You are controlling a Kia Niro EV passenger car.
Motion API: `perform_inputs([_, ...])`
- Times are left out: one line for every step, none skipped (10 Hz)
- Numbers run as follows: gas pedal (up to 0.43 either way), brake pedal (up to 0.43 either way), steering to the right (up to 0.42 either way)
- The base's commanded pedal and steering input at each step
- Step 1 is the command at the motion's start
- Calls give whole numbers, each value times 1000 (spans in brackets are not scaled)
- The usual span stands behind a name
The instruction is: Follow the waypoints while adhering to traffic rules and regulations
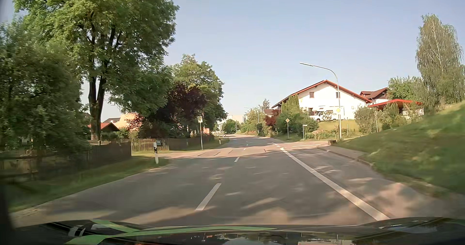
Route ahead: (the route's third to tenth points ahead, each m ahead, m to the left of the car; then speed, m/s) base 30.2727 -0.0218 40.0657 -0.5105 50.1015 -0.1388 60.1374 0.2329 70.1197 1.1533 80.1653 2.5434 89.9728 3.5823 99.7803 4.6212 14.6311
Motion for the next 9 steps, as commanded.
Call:
perform_inputs([138,0,21])
perform_inputs([138,0,19])
perform_inputs([138,0,15])
perform_inputs([138,0,11])
perform_inputs([138,0,9])
perform_inputs([138,0,6])
perform_inputs([138,0,4])
perform_inputs([138,0,3])
perform_inputs([138,0,2])
